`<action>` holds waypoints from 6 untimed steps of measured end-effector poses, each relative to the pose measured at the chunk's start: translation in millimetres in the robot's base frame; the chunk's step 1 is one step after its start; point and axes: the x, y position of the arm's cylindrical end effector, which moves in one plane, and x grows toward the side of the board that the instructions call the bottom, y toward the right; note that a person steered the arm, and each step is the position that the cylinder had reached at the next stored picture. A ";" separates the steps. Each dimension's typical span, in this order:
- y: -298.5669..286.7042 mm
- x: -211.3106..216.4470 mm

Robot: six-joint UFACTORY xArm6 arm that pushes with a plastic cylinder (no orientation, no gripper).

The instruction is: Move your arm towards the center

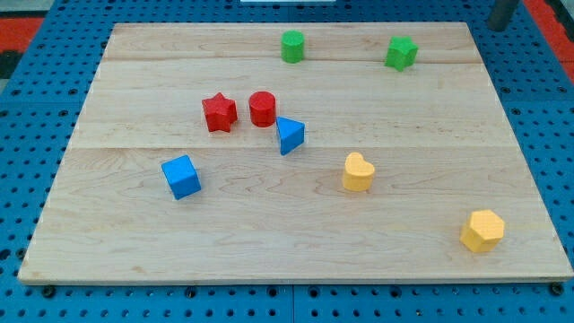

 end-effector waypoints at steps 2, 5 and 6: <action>-1.0 0.0; -15.4 36.5; -50.9 85.9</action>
